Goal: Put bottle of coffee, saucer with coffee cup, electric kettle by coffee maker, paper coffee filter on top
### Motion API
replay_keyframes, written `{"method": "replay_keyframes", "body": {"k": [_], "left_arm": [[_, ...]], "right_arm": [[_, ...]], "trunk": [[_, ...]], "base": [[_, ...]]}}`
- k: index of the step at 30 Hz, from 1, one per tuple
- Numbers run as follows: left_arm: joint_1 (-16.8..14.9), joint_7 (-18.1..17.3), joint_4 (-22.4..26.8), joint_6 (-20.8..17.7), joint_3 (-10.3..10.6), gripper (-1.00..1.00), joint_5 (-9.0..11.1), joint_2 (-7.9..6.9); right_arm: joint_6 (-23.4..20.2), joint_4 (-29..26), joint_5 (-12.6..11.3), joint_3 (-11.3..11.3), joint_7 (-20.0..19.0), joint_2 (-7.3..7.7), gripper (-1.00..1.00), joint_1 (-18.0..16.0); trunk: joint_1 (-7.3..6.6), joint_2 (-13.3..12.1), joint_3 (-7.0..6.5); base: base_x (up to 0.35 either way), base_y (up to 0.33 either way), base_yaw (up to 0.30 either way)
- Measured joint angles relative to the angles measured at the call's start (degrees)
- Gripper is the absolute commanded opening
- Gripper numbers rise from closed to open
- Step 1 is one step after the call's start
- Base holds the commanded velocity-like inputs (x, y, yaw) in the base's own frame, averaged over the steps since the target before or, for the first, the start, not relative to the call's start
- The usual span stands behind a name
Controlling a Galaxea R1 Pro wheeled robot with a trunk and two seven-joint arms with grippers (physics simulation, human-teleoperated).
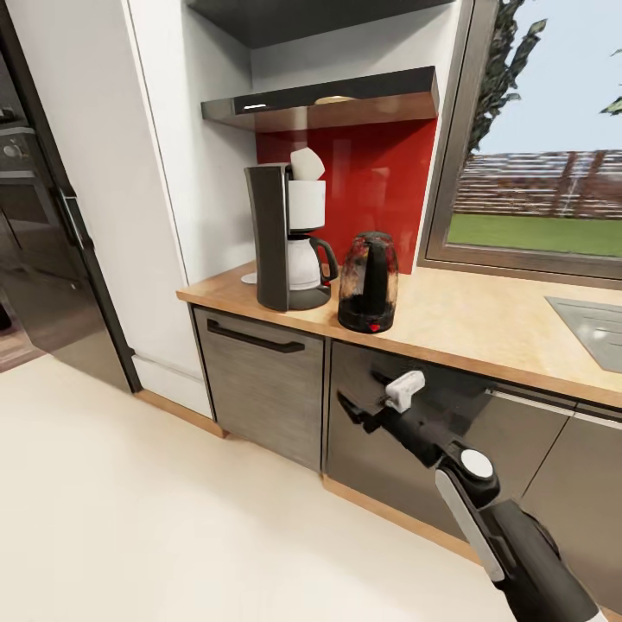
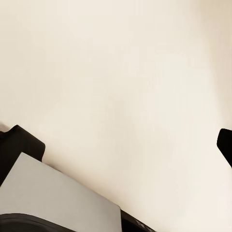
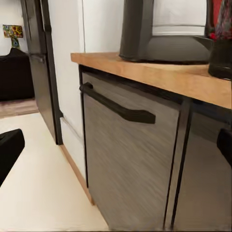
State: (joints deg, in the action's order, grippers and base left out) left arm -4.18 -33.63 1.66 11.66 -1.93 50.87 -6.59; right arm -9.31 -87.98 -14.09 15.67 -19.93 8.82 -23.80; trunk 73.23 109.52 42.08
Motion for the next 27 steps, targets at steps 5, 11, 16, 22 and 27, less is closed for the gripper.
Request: {"method": "replay_keyframes", "body": {"k": [5,11,16,22,27], "left_arm": [[0.0,0.0,0.0,0.0,0.0,1.00,0.0,0.00],[0.0,0.0,0.4,0.0,0.1,1.00,0.0,0.05],[0.0,0.0,4.9,-0.1,0.2,1.00,0.0,-0.07],[0.0,0.0,11.9,-0.1,-0.6,1.00,-0.1,0.11],[0.0,0.0,13.2,0.0,-0.8,1.00,-0.1,0.32]], "right_arm": [[0.5,1.5,0.2,-0.3,-11.0,1.66,1.00,7.1],[2.6,13.8,0.1,-4.1,-19.9,3.46,1.00,10.2],[9.1,34.9,-0.1,-8.9,-27.4,6.17,1.00,10.7],[14.7,57.6,-0.2,-10.7,-29.4,11.01,1.00,10.9],[17.9,70.9,-0.2,-11.1,-29.0,13.34,1.00,10.8]], "trunk": [[0.00,0.0,0.01],[0.00,0.0,0.00],[0.00,0.0,0.00],[0.00,0.0,0.01],[0.00,0.0,0.00]], "base": [[0.000,0.000,0.000],[0.000,0.000,0.000],[0.000,0.000,0.000],[0.000,0.000,0.000],[0.000,0.000,0.000]]}}
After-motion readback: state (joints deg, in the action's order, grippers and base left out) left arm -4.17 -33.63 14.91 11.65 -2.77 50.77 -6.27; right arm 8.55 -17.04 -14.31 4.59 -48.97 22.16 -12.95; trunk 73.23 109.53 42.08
